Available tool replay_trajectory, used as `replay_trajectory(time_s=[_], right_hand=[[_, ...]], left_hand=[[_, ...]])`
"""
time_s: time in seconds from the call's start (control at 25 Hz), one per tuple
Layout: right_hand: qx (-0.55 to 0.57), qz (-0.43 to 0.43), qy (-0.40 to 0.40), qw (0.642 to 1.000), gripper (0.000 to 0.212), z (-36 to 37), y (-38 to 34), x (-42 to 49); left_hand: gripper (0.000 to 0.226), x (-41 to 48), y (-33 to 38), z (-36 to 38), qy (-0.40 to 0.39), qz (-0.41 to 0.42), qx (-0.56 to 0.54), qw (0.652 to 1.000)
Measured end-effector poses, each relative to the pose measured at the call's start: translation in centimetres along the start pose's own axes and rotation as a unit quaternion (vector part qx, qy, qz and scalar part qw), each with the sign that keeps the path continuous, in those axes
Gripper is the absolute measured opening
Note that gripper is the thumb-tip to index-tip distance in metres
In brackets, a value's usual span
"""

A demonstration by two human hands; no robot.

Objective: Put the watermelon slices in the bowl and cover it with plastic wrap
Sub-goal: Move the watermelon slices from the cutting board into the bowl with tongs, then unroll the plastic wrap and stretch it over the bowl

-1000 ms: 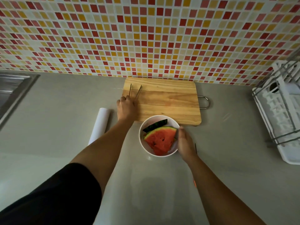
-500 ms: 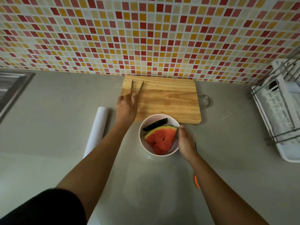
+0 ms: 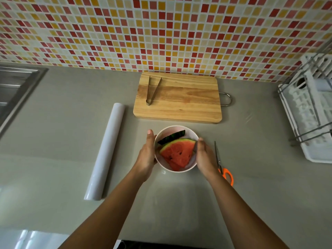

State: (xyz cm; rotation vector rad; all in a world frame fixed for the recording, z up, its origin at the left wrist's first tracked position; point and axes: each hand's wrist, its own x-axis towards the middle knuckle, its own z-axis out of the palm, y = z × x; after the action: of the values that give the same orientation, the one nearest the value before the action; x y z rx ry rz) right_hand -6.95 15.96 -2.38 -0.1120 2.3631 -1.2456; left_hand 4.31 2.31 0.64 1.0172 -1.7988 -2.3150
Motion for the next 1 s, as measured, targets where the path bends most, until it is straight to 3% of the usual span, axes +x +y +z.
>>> replay_trajectory(time_s=[0.24, 0.32, 0.44, 0.52, 0.64, 0.68, 0.8, 1.0], right_hand=[[-0.010, -0.017, -0.014, 1.000, 0.041, -0.1, -0.2, -0.2], [-0.010, -0.019, -0.010, 1.000, 0.043, -0.2, 0.0, -0.1], [-0.018, -0.046, -0.010, 0.999, 0.040, -0.3, 0.6, 0.3], [-0.017, -0.062, -0.006, 0.998, 0.037, -0.1, 0.8, 0.7], [-0.025, -0.056, 0.002, 0.998, 0.041, 0.3, 1.3, 1.1], [-0.027, -0.062, 0.002, 0.998, 0.042, 0.4, 1.3, 1.2], [-0.019, -0.080, 0.003, 0.997, 0.040, 0.4, 1.5, 1.3], [-0.022, -0.075, 0.001, 0.997, 0.043, 0.2, 1.4, 1.3]], left_hand=[[0.076, 0.2, -1.0, -0.4, 0.040, -0.024, 0.052, 0.998], [0.072, 0.1, -0.8, -1.4, 0.107, 0.023, 0.118, 0.987], [0.049, 0.4, 1.3, -7.0, 0.301, 0.144, 0.239, 0.912], [0.041, 0.8, 2.3, -12.4, 0.363, 0.116, 0.311, 0.871], [0.045, 1.0, 2.2, -16.4, 0.291, -0.053, 0.368, 0.882], [0.049, 1.0, 2.1, -16.2, 0.260, -0.071, 0.376, 0.886], [0.055, 1.4, 2.3, -14.7, 0.215, -0.048, 0.412, 0.884], [0.043, 2.4, 2.6, -13.3, 0.157, -0.053, 0.453, 0.876]])
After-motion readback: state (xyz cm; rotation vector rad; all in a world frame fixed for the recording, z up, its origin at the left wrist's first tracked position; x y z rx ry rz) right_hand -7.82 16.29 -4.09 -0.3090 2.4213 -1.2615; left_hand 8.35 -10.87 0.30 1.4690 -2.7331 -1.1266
